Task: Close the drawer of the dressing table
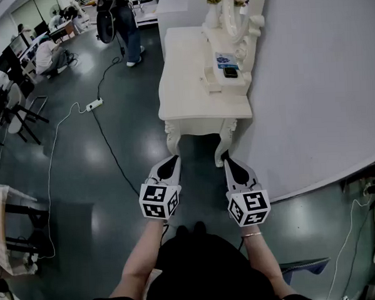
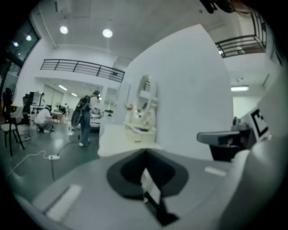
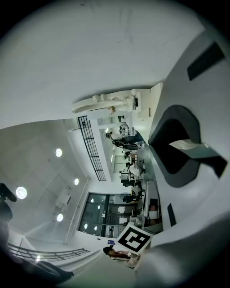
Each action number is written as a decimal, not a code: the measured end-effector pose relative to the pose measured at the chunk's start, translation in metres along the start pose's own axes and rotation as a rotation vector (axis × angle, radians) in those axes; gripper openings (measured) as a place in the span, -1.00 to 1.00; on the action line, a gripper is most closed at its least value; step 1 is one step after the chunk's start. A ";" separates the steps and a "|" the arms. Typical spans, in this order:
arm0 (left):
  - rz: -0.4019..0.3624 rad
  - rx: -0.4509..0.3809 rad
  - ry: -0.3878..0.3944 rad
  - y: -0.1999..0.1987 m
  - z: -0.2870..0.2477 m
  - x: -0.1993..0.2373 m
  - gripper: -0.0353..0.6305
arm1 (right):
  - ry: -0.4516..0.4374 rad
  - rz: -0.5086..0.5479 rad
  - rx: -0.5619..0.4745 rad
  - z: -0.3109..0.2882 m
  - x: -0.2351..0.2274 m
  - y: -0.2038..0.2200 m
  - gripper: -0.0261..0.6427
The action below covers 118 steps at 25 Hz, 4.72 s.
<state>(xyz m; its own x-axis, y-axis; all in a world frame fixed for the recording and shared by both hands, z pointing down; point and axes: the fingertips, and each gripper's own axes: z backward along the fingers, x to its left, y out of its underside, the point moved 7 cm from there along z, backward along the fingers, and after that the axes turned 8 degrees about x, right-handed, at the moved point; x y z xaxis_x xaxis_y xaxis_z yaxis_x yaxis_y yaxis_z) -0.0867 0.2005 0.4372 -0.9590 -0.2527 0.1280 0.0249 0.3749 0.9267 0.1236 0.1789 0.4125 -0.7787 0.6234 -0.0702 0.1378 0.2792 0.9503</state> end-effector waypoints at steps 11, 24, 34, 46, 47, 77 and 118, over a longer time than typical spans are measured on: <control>-0.012 0.002 0.002 -0.004 -0.017 -0.009 -0.88 | -0.022 -0.022 -0.022 -0.002 -0.014 0.001 -0.91; -0.044 0.006 -0.008 -0.010 -0.037 -0.012 -0.75 | -0.043 -0.020 -0.022 -0.007 -0.021 0.004 -0.91; -0.053 0.007 -0.007 -0.024 -0.060 0.000 -0.59 | -0.036 -0.030 -0.014 -0.019 -0.035 0.003 -0.91; -0.056 0.034 0.024 -0.040 -0.124 0.034 -0.53 | -0.001 -0.058 0.007 -0.074 -0.061 -0.004 -0.91; -0.058 0.036 0.027 -0.043 -0.132 0.039 -0.53 | 0.000 -0.058 0.009 -0.082 -0.063 -0.006 -0.91; -0.115 0.109 0.199 -0.118 -0.362 0.145 -0.48 | 0.209 -0.139 0.036 -0.265 -0.162 -0.071 -0.91; -0.170 0.309 0.198 -0.091 -0.460 0.143 -0.55 | 0.237 -0.182 0.060 -0.304 -0.232 -0.072 -0.91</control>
<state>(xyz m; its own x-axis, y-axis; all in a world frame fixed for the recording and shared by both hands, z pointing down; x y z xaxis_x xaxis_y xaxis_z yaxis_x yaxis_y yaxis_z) -0.0966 -0.2807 0.5337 -0.8683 -0.4902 0.0754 -0.2448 0.5558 0.7944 0.1087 -0.2080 0.4522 -0.9142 0.3732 -0.1581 0.0134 0.4179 0.9084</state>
